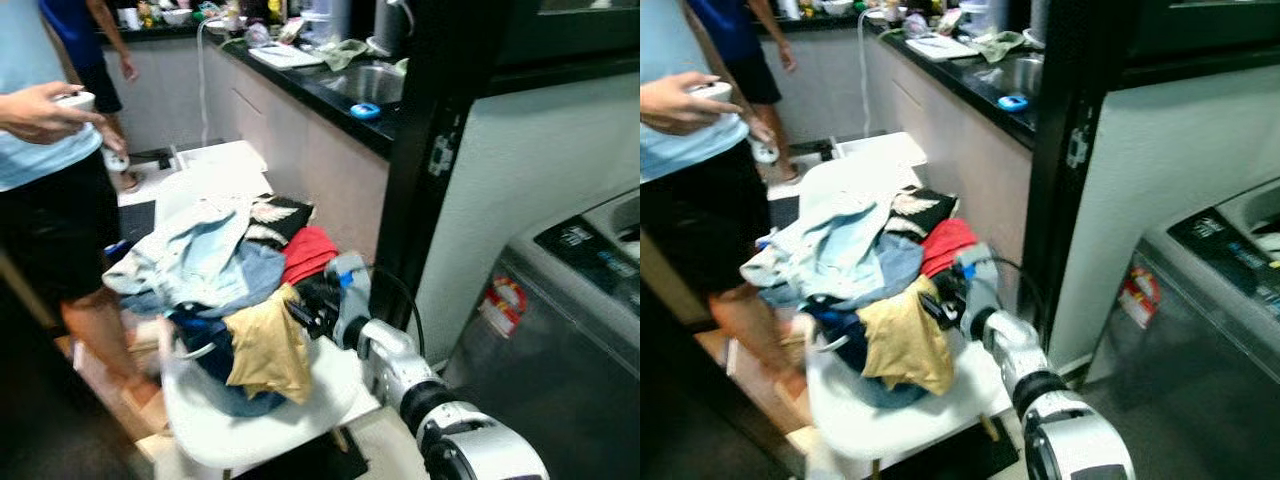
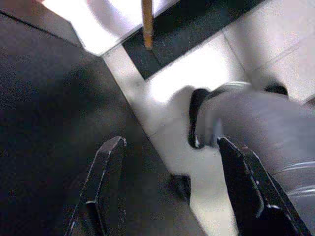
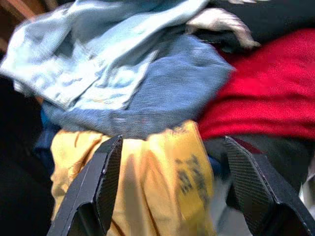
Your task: Clothes washing
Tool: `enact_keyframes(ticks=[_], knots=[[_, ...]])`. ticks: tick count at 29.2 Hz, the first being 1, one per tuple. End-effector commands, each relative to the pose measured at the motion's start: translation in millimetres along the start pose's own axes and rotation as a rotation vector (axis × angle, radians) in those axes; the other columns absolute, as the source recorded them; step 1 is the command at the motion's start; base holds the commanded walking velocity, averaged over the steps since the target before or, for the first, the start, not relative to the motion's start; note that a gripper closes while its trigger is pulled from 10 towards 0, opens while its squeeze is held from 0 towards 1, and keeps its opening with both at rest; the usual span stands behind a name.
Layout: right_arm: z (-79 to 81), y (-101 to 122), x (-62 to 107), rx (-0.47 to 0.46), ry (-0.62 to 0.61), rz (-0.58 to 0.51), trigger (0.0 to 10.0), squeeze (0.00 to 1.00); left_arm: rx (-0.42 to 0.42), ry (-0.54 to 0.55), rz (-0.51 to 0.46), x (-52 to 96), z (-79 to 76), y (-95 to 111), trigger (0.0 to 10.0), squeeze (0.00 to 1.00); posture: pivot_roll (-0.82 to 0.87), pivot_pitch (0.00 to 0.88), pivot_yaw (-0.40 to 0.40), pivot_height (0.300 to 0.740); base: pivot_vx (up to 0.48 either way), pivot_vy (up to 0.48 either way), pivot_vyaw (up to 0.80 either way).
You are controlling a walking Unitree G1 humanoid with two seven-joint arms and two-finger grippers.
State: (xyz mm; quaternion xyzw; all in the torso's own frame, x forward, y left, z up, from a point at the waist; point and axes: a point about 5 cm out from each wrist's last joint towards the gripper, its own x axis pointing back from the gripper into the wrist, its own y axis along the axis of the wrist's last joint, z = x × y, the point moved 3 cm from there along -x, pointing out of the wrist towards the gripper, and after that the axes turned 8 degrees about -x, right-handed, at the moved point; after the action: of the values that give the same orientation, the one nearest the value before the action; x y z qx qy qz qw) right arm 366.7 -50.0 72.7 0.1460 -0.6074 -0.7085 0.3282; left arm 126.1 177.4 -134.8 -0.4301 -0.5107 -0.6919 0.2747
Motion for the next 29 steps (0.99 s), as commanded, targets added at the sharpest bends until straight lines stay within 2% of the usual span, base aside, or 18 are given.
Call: enact_keyframes(ticks=[1, 7, 19, 22, 24, 27, 29], knots=[[11.0, -1.9, -4.6, 0.078, 0.040, 0.022, 10.0, 0.00, -0.017, -0.035, 0.055, 2.7, -9.3, -15.0, 10.0, 0.00, 0.00, 0.000, -0.049, 0.740, 0.000, 0.000, 0.71], [28.6, -17.2, -6.1, 0.118, 0.114, 0.066, 10.0, 0.00, -0.014, -0.034, 0.046, 2.7, -8.0, -13.8, 10.0, 0.00, 0.00, 0.000, -0.053, 0.740, 0.000, 0.000, 0.69], [40.0, -14.9, -9.0, 0.103, 0.160, 0.035, 10.0, 0.00, -0.020, -0.039, 0.042, 2.5, -6.9, -12.6, 10.0, 0.00, -0.01, 0.000, -0.047, 0.740, 0.000, 0.000, 0.00], [42.2, -8.3, -10.9, 0.059, 0.163, -0.005, 10.0, 0.00, -0.020, -0.040, 0.042, 2.8, -6.7, -13.3, 10.0, 0.00, -0.01, 0.000, -0.047, 0.740, 0.000, 0.000, 0.00], [39.2, 13.9, -14.8, -0.070, 0.149, -0.108, 10.0, 0.00, -0.019, -0.041, 0.036, 3.2, -6.5, -13.6, 10.0, 0.00, -0.01, 0.000, -0.051, 0.740, 0.000, 0.000, 0.00], [38.0, 19.8, -15.5, -0.101, 0.147, -0.133, 10.0, 0.00, -0.019, -0.042, 0.035, 3.3, -6.5, -13.6, 10.0, 0.00, -0.01, 0.000, -0.051, 0.740, 0.000, 0.000, 0.00], [36.1, 35.4, -17.1, -0.112, 0.144, -0.185, 10.0, 0.00, -0.020, -0.044, 0.030, 3.3, -6.9, -13.1, 10.0, 0.00, -0.01, 0.000, -0.053, 0.740, 0.000, 0.000, 0.00]])
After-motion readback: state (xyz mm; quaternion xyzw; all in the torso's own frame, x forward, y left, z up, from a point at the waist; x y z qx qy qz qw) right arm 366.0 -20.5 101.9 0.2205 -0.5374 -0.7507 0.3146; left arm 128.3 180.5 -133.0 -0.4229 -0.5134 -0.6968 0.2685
